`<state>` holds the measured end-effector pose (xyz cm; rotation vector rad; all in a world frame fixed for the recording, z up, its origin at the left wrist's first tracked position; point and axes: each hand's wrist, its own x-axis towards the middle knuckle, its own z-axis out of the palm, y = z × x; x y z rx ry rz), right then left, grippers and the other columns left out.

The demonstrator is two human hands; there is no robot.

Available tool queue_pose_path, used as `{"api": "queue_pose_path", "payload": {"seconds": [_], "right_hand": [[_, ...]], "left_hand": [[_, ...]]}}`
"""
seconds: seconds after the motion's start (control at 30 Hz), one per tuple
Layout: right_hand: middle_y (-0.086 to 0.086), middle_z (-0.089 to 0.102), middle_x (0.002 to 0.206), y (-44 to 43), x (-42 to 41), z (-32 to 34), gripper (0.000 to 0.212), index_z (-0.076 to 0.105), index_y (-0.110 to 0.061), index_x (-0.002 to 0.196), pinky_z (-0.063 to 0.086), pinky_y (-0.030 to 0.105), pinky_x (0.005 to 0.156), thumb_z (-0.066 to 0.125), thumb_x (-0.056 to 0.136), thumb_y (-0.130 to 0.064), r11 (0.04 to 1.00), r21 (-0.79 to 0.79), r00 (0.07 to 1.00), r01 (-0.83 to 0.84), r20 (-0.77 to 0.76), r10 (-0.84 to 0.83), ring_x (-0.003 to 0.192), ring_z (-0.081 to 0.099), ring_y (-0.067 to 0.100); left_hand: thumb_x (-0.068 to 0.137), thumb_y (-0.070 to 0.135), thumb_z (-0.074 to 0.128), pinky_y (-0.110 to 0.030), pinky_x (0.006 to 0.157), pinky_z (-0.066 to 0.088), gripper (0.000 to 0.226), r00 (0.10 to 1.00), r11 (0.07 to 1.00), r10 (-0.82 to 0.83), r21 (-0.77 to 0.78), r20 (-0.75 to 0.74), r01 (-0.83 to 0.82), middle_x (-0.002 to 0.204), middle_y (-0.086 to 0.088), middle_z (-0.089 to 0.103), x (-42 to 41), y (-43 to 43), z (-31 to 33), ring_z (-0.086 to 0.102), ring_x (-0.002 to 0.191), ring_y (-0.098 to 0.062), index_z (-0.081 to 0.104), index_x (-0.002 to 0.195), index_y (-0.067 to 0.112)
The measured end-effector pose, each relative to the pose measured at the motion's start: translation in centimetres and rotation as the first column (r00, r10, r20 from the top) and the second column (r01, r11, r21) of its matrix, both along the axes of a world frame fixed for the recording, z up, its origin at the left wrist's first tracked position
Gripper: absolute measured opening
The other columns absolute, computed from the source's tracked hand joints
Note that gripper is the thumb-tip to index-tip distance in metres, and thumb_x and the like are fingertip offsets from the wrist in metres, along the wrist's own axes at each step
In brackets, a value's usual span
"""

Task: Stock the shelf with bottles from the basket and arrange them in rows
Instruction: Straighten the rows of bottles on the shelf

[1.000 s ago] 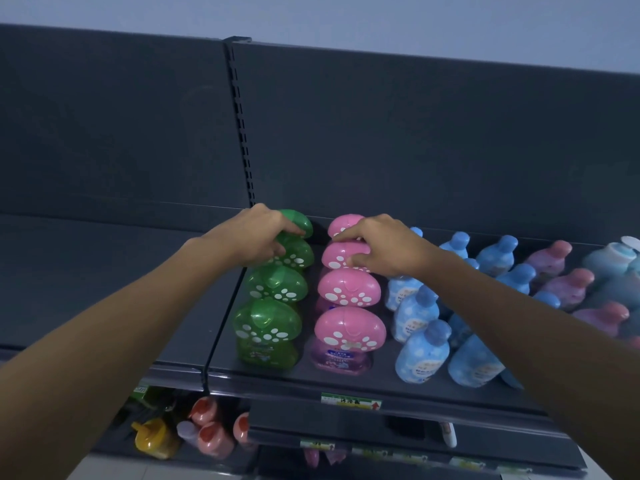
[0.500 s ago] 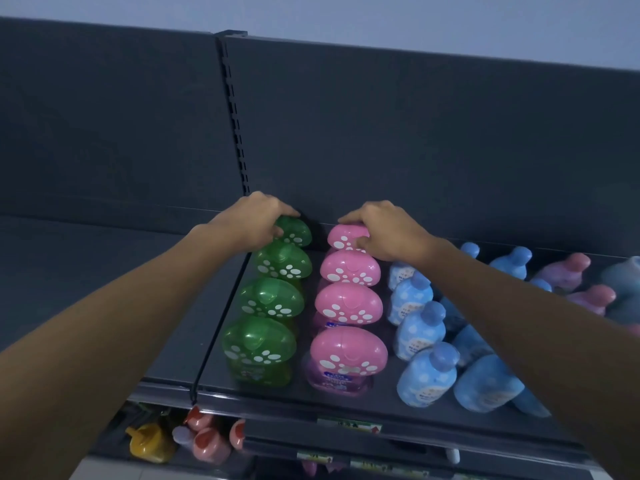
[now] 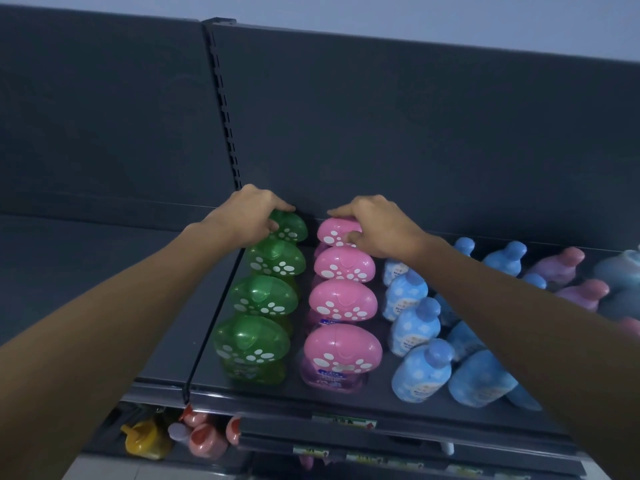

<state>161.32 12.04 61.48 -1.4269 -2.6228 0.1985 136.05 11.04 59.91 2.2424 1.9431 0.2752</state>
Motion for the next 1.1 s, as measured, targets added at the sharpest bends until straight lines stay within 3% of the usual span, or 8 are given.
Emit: {"api": "queue_pose_path", "payload": {"seconds": [0.17, 0.3, 0.4, 0.67, 0.83, 0.97, 1.1], "right_hand": [[0.001, 0.060, 0.128, -1.8, 2.0, 2.2, 0.051, 0.059, -0.035, 0.137, 0.048, 0.040, 0.098, 0.066, 0.089, -0.019, 0.999, 0.046, 0.999, -0.014, -0.029, 0.015, 0.117, 0.057, 0.022], [-0.008, 0.069, 0.100, -4.9, 4.9, 4.6, 0.033, 0.072, -0.037, 0.115, 0.054, 0.039, 0.087, 0.071, 0.084, -0.025, 0.999, 0.031, 0.998, 0.033, -0.053, -0.031, 0.091, 0.063, 0.013], [-0.016, 0.070, 0.091, -7.7, 7.6, 5.7, 0.027, 0.074, -0.034, 0.107, 0.054, 0.034, 0.087, 0.073, 0.081, -0.026, 0.997, 0.018, 0.996, 0.076, -0.056, -0.075, 0.081, 0.061, 0.004], [-0.022, 0.064, 0.076, -14.0, 14.6, 5.3, 0.022, 0.074, -0.034, 0.102, 0.050, 0.030, 0.085, 0.074, 0.081, -0.030, 0.980, 0.012, 0.980, 0.197, 0.016, -0.197, 0.089, 0.059, 0.008], [-0.017, 0.069, 0.083, -15.8, 17.6, 3.2, 0.021, 0.074, -0.030, 0.101, 0.054, 0.034, 0.085, 0.075, 0.080, -0.035, 0.988, -0.046, 0.987, 0.146, 0.068, -0.143, 0.080, 0.062, 0.004], [-0.015, 0.068, 0.091, -16.5, 19.1, 1.7, 0.028, 0.072, -0.030, 0.105, 0.054, 0.035, 0.085, 0.075, 0.078, -0.039, 0.986, -0.119, 0.991, 0.117, 0.078, -0.108, 0.085, 0.062, 0.005], [-0.009, 0.069, 0.091, -16.8, 19.8, 0.3, 0.025, 0.072, -0.026, 0.105, 0.051, 0.032, 0.076, 0.075, 0.080, -0.031, 0.995, -0.079, 0.997, 0.064, 0.039, -0.061, 0.083, 0.060, 0.007]], "left_hand": [[0.093, 0.006, 0.067, -0.036, 0.078, 0.053, 0.065, 0.999, 0.994, -0.007, 0.107, -0.053, 0.013, 0.125, -0.017, 0.065, 1.3, -1.3, 1.2, 0.068, 0.100, -0.035, 0.048, 0.148, 0.034], [0.093, 0.010, 0.067, -0.042, 0.095, 0.054, 0.047, 0.998, 0.976, -0.061, 0.210, -0.003, 0.060, 0.130, -0.011, 0.066, 4.2, -3.5, 3.3, 0.064, 0.116, -0.033, 0.060, 0.136, 0.027], [0.089, 0.009, 0.066, -0.033, 0.091, 0.055, 0.036, 0.987, 0.967, -0.150, 0.217, 0.059, 0.134, 0.114, 0.000, 0.073, 7.4, -5.7, 4.4, 0.068, 0.105, -0.020, 0.069, 0.122, 0.024], [0.090, 0.025, 0.065, -0.039, 0.083, 0.056, 0.024, 0.931, 0.916, -0.364, 0.175, -0.009, 0.360, 0.098, 0.008, 0.073, 15.9, -12.2, 4.3, 0.067, 0.095, -0.018, 0.072, 0.113, 0.026], [0.092, 0.026, 0.063, -0.036, 0.084, 0.055, 0.027, 0.916, 0.913, -0.399, 0.113, 0.037, 0.393, 0.099, 0.004, 0.073, 19.1, -14.9, 3.1, 0.067, 0.093, -0.015, 0.071, 0.118, 0.022], [0.091, 0.039, 0.063, -0.041, 0.084, 0.054, 0.032, 0.906, 0.905, -0.420, 0.058, -0.046, 0.422, 0.101, 0.001, 0.069, 21.1, -16.1, 2.4, 0.063, 0.097, -0.021, 0.067, 0.120, 0.026], [0.086, 0.042, 0.071, -0.043, 0.083, 0.056, 0.038, 0.924, 0.929, -0.370, -0.027, -0.097, 0.369, 0.105, -0.001, 0.067, 22.4, -16.6, 1.8, 0.064, 0.098, -0.022, 0.066, 0.121, 0.029]]}}
